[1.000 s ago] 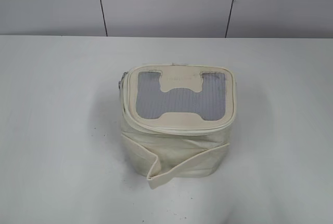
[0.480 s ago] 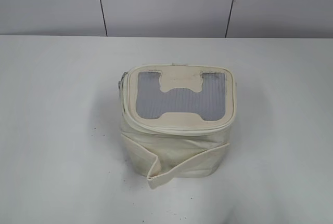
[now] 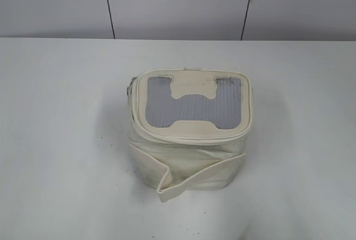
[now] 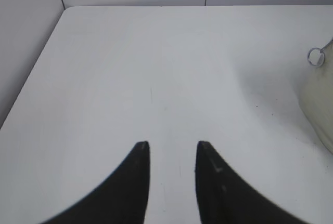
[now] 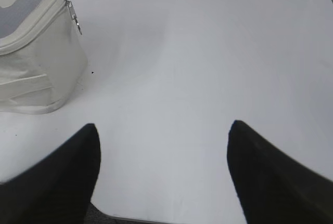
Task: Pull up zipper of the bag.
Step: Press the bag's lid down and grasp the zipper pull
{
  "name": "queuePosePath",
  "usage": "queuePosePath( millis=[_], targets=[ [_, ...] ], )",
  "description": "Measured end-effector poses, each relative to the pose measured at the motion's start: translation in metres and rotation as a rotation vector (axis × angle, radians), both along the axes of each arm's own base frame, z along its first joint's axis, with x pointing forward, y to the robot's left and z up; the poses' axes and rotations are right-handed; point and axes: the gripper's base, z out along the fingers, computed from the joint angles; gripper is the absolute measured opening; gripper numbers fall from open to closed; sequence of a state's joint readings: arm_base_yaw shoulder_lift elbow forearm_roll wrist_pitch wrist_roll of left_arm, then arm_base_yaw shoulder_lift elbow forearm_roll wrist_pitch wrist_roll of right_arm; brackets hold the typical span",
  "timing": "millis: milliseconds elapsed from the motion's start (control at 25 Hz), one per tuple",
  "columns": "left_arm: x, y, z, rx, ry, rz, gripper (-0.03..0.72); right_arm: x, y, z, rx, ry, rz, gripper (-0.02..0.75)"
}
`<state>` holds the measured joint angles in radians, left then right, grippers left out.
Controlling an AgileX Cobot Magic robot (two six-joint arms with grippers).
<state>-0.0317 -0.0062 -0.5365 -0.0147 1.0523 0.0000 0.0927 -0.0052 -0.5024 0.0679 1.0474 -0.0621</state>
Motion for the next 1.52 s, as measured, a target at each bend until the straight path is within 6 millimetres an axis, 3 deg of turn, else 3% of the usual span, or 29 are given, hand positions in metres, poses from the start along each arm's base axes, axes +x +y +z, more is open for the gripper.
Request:
queuePosePath(
  millis=[600,720,880,1240,1520],
  targets=[
    [0.000,0.000,0.000,-0.001,-0.002,-0.001,0.237,0.005,0.001,0.009,0.010,-0.034,0.000,0.587],
    [0.005,-0.001,0.010,-0.007,-0.034,-0.003,0.237,0.025,0.002,0.016,0.012,-0.021,-0.006,0.587],
    [0.026,-0.004,0.025,-0.043,-0.099,-0.017,0.243,0.062,0.006,0.024,-0.004,0.036,0.006,0.587],
    [0.113,-0.029,0.020,-0.192,0.134,-0.218,0.246,0.142,0.040,0.056,-0.123,0.116,0.232,0.587],
    [0.184,-0.046,0.004,-0.286,0.314,-0.354,0.247,0.235,0.081,0.076,-0.273,0.238,0.405,0.587]
  ],
)
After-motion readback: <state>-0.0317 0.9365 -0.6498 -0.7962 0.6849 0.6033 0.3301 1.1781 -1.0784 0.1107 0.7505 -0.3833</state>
